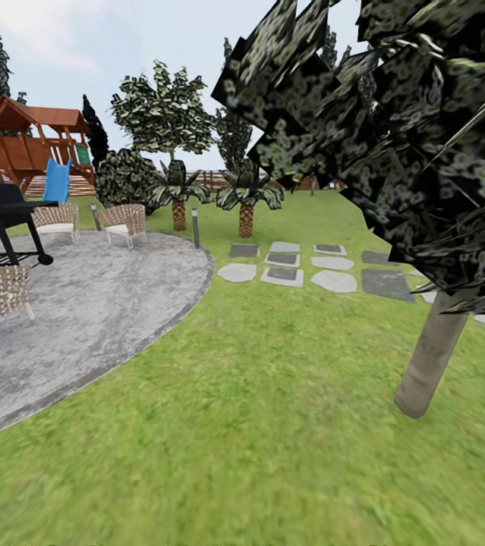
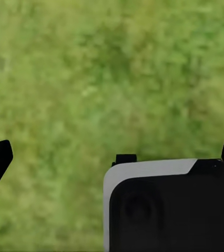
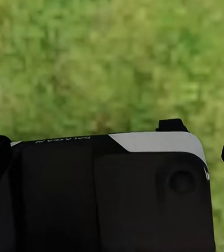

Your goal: Take the three Easter eggs out of the wicker basket on the lawn in the garden, then place them on the lawn next to a single tree (choose any tree) so that all three eggs are next to the same tree and none are left in the basket.

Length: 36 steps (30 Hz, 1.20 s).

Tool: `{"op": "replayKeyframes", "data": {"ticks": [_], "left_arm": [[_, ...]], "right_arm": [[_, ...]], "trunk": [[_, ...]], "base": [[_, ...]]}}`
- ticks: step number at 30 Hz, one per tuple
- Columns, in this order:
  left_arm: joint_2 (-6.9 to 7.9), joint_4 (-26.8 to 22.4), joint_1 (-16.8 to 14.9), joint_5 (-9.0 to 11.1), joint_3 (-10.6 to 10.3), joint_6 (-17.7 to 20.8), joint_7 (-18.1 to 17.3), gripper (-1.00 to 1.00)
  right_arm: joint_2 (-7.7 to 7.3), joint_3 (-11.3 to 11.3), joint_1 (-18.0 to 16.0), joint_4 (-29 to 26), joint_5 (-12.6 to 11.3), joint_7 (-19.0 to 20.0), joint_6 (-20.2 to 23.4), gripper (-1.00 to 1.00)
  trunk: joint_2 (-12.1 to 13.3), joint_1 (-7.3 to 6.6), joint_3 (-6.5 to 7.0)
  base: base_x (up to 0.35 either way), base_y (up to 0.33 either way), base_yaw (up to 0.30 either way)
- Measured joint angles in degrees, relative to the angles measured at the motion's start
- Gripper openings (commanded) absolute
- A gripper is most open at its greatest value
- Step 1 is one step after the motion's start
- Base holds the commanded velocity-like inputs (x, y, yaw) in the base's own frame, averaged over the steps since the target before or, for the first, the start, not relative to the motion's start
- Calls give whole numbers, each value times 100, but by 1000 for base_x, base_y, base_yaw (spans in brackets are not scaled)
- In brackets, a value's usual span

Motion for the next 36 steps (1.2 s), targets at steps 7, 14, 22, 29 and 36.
{"op": "replayKeyframes", "data": {"ticks": [7,14,22,29,36], "left_arm": [[0,0,0,-3,1,2,0,100],[0,1,0,-9,-2,0,-8,100],[8,1,0,-27,-12,-2,-35,100],[19,2,0,-52,-24,-11,-67,100],[22,3,0,-69,-26,-13,-71,100]], "right_arm": [[2,0,0,0,0,0,1,100],[3,0,0,-1,0,0,4,100],[3,0,0,-1,0,0,1,100],[5,0,0,-1,0,0,0,100],[8,0,0,0,0,0,0,100]], "trunk": [[-281,154,-189],[-403,221,-307],[-404,221,-372],[-404,221,-384],[-404,219,-391]], "base": [[0,0,59],[0,0,35],[0,0,7],[8,0,0],[146,0,31]]}}
